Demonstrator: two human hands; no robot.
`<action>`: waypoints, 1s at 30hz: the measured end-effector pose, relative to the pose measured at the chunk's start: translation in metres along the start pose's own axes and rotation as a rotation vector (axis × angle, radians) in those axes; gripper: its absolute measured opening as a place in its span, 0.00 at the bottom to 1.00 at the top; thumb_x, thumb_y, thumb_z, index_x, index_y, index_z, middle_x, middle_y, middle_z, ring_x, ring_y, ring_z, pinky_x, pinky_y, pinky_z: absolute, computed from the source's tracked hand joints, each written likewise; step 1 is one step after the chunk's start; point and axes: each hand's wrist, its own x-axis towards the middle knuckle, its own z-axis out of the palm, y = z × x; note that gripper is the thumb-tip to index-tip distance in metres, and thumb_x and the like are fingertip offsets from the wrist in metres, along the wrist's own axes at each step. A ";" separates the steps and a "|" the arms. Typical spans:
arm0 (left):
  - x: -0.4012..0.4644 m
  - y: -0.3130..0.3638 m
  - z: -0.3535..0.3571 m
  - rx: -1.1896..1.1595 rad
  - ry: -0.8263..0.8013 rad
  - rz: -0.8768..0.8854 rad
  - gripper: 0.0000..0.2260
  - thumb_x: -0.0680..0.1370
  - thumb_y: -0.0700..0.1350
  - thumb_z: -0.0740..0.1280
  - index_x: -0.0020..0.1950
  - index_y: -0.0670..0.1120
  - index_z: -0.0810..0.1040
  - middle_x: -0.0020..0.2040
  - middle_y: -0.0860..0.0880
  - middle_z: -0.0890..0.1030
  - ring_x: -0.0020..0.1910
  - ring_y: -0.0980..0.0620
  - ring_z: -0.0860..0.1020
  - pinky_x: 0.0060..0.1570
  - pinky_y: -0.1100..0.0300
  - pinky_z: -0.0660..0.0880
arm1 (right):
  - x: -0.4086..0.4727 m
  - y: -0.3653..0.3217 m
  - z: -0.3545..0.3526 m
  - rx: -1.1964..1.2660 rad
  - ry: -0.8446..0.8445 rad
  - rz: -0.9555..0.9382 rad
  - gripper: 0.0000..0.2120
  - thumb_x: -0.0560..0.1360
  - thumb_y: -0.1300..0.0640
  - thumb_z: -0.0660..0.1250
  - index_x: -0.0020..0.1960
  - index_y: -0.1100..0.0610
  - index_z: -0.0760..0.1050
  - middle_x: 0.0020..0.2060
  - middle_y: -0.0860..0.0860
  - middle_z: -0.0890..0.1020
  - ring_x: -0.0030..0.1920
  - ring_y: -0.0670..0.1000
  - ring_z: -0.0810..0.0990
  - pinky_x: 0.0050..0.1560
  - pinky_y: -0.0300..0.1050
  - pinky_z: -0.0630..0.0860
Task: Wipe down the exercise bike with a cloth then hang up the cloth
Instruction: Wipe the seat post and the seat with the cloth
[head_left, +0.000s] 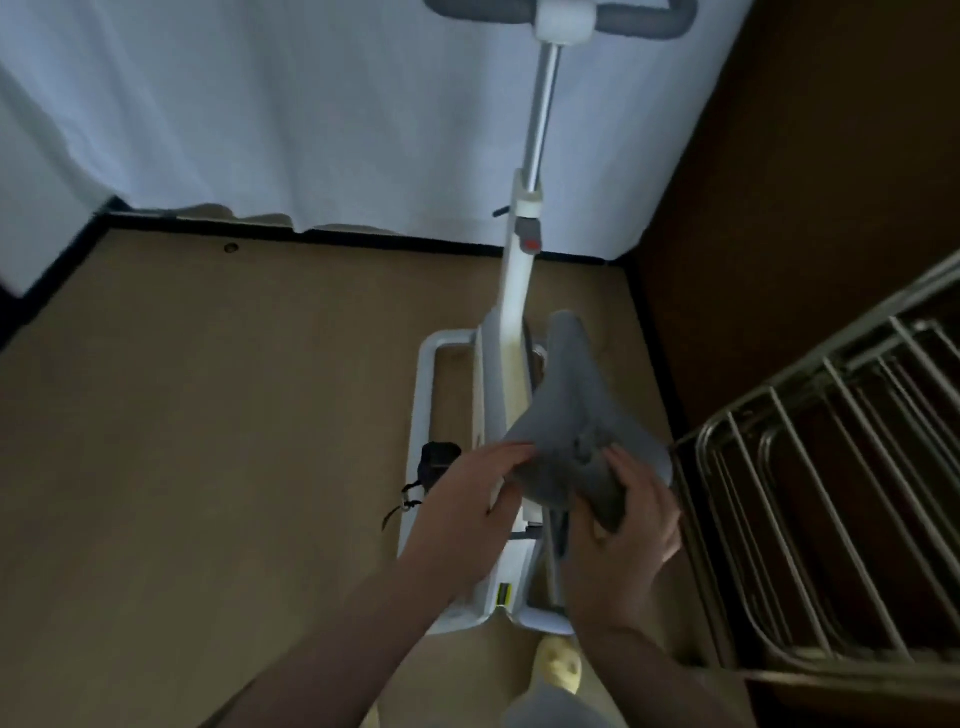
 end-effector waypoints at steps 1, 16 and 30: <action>0.001 0.000 -0.005 0.019 -0.052 0.047 0.18 0.78 0.40 0.59 0.66 0.52 0.75 0.62 0.64 0.71 0.64 0.66 0.67 0.66 0.71 0.62 | -0.004 -0.001 0.001 -0.005 0.025 -0.010 0.26 0.64 0.65 0.76 0.59 0.52 0.77 0.59 0.44 0.78 0.62 0.50 0.71 0.64 0.53 0.62; 0.026 -0.011 -0.015 0.042 -0.197 0.203 0.16 0.75 0.43 0.61 0.62 0.50 0.77 0.57 0.60 0.72 0.62 0.53 0.72 0.60 0.57 0.71 | -0.020 -0.006 0.009 -0.166 0.252 -0.025 0.18 0.63 0.57 0.75 0.53 0.55 0.80 0.49 0.52 0.78 0.48 0.55 0.74 0.46 0.49 0.72; 0.032 -0.007 0.003 0.019 -0.119 0.197 0.16 0.74 0.43 0.63 0.62 0.48 0.79 0.61 0.54 0.76 0.62 0.53 0.74 0.57 0.55 0.75 | -0.037 -0.034 0.024 0.728 0.156 0.840 0.14 0.73 0.61 0.72 0.50 0.54 0.67 0.46 0.55 0.79 0.46 0.54 0.82 0.49 0.51 0.80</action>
